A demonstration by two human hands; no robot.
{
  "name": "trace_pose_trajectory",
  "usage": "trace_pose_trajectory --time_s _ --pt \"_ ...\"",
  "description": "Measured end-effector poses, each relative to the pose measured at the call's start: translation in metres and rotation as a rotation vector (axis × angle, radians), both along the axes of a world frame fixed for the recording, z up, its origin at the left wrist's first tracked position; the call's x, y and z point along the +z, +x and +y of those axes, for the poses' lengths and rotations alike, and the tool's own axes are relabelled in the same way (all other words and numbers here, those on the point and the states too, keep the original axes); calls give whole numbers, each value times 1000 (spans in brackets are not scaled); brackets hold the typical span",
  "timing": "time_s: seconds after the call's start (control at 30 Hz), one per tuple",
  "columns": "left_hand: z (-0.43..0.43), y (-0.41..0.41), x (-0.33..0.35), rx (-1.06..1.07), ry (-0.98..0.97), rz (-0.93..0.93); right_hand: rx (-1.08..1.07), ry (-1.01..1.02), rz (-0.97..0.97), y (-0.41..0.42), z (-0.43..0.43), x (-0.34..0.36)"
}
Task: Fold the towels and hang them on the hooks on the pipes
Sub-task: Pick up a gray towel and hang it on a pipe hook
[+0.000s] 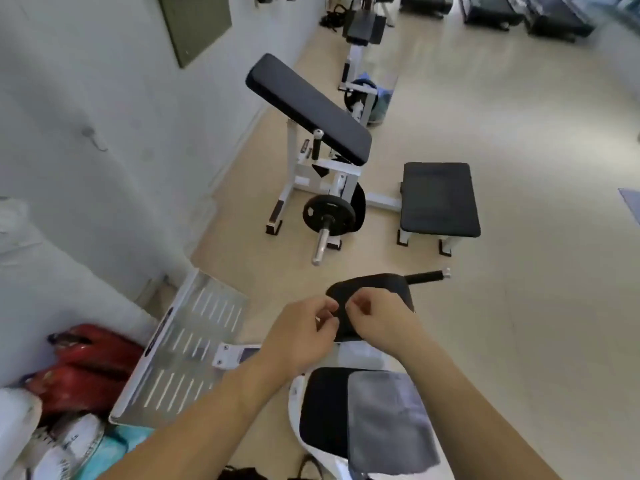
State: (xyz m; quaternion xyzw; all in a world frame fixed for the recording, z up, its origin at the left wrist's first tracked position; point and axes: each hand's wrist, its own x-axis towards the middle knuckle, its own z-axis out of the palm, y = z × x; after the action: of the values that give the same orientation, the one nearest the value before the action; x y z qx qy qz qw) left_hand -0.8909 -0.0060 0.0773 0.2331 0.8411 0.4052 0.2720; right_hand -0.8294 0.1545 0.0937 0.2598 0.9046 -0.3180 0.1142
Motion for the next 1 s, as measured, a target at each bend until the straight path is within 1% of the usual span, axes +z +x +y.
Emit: trace_pose_trajectory --time_s 0.1,0.17,0.23,0.3,0.4,0.5,0.57,0.67,0.73,0.8,0.9,1.0 --pt "28 51 -38 -75 -57 -123 -127 -24 -50 67 27 -43" --pt "40 78 -64 -83 -121 -198 -192 -21 -79 101 41 -66" --pt "43 95 -89 -12 -195 -270 -231 -24 -125 127 48 -86" --pt "39 108 -107 78 -246 -393 -222 -72 -155 148 45 -101" --pt "32 126 -125 122 -257 -553 -176 -143 -151 170 34 -114" --pt "30 137 -133 198 -292 -552 -218 -150 -113 183 30 -124" --pt "31 141 -132 209 -305 -583 -302 -169 -108 187 29 -125" --pt "32 143 -126 226 -298 -552 -476 -211 -180 190 32 -128" --pt "30 144 -123 233 -282 -542 -543 -260 -236 190 34 -129" --pt "28 147 -120 234 -261 -552 -610 -292 -244 192 35 -130" --pt "26 151 -119 238 -267 -568 -635 -339 -266 196 38 -130" --pt "24 156 -119 242 -294 -594 -634 -457 -323 204 37 -127"
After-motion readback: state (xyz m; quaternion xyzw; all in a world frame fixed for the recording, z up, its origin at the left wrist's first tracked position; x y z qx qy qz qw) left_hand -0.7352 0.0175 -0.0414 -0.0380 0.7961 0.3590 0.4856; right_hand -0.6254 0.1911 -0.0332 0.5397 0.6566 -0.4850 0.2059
